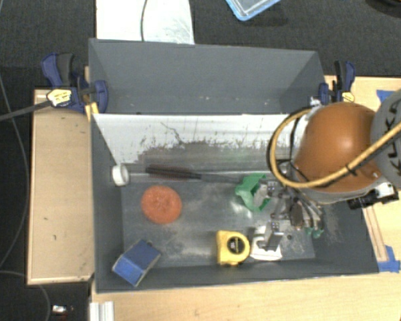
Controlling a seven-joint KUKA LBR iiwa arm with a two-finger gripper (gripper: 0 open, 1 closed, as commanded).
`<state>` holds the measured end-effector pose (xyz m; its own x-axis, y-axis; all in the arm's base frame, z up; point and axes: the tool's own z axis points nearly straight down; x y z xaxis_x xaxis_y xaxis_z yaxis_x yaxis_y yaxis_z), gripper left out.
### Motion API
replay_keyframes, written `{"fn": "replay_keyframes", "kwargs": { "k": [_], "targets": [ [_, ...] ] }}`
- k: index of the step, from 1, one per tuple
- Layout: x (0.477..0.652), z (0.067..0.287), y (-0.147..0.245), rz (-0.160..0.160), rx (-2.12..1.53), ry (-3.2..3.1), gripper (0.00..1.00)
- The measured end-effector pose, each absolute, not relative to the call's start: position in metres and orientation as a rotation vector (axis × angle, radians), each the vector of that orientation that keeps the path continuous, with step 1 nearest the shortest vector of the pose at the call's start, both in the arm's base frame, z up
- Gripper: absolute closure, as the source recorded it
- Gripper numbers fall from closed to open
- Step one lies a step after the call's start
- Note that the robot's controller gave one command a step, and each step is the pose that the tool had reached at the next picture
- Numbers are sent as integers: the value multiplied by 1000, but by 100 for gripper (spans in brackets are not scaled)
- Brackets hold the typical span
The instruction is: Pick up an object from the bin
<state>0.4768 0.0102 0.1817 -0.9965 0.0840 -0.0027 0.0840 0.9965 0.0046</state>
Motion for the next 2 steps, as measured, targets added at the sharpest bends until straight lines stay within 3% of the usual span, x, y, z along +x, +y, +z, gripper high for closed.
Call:
{"fn": "replay_keyframes", "kwargs": {
  "k": [1, 2],
  "targets": [
    [478, 129, -8, 9, 180, 3131, 0],
    [476, 111, -16, 6, -193, 3126, 0]
  ]
}}
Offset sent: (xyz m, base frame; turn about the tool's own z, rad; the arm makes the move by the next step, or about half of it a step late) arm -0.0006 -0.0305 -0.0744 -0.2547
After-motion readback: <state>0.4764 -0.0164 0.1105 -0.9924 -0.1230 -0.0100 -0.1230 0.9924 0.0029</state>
